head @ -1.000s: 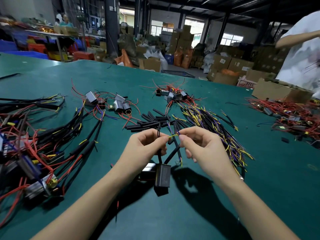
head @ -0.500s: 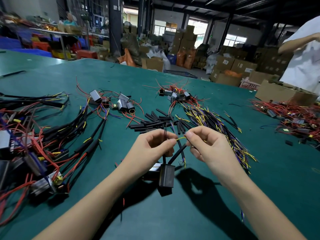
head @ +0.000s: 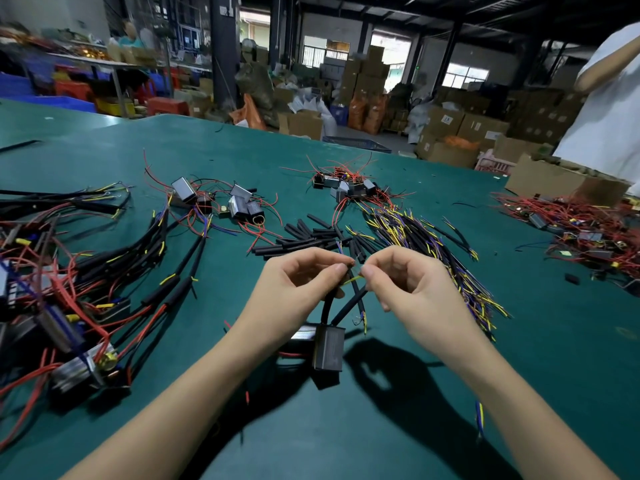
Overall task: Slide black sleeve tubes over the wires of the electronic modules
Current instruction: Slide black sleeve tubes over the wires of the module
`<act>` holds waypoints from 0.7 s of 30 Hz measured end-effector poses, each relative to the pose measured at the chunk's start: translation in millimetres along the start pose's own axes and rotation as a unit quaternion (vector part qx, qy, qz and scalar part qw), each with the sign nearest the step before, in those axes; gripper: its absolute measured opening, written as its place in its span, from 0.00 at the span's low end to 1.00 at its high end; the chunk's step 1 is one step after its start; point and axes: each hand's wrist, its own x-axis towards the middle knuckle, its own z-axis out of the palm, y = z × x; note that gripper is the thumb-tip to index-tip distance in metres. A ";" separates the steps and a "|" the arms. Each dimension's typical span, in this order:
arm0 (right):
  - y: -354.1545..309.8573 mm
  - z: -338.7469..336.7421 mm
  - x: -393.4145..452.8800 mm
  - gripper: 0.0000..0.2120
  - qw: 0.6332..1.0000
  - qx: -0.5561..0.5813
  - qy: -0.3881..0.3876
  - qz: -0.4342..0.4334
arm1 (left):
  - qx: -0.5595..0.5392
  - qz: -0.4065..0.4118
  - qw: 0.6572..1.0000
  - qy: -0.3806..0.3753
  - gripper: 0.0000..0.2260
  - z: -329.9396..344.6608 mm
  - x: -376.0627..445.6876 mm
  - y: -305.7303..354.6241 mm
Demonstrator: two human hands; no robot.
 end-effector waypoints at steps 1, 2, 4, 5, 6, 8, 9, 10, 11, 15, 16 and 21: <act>-0.3 -0.6 0.4 0.07 1.000 -0.002 0.001 -0.003 | 0.001 -0.003 1.000 -0.004 0.06 -0.2 -0.3 0.8; -0.6 -1.4 0.7 0.07 1.000 -0.005 0.000 -0.003 | 0.002 -0.004 1.000 -0.008 0.05 -0.3 -0.4 1.7; -0.4 -2.8 1.2 0.07 1.000 -0.015 -0.003 -0.001 | 0.005 -0.005 1.000 -0.013 0.05 -0.2 -1.0 3.5; -0.2 -3.2 1.5 0.07 1.000 -0.020 -0.004 -0.002 | 0.004 -0.003 1.000 -0.015 0.04 0.2 -1.3 4.8; -0.2 -3.8 1.7 0.06 1.000 -0.026 -0.006 -0.004 | 0.004 0.000 1.000 -0.016 0.04 0.7 -1.6 6.3; -1.5 -4.7 1.7 0.06 0.999 -0.038 -0.016 -0.011 | 0.007 0.011 1.000 -0.012 0.04 1.9 -1.9 8.4; -2.4 -5.3 1.7 0.06 0.999 -0.047 -0.021 -0.018 | 0.012 0.017 1.000 -0.008 0.04 2.3 -1.9 9.0; -3.6 -6.2 1.6 0.06 0.998 -0.059 -0.024 -0.028 | 0.018 0.022 1.000 -0.004 0.05 2.3 -1.8 9.3; -4.6 -7.1 1.6 0.05 0.996 -0.076 -0.026 -0.040 | 0.024 0.026 0.999 -0.002 0.05 2.5 -1.8 9.5; -7.2 -9.9 3.1 0.05 0.986 -0.137 -0.033 -0.086 | 0.033 0.033 0.999 -0.005 0.07 1.7 -2.1 11.7; -7.7 -10.6 3.5 0.05 0.984 -0.144 -0.033 -0.096 | 0.035 0.031 0.999 -0.006 0.07 1.4 -1.8 12.2; -11.9 -12.8 5.1 0.02 0.963 -0.219 -0.030 -0.152 | 0.045 -0.024 0.999 -0.018 0.09 -1.9 0.3 15.5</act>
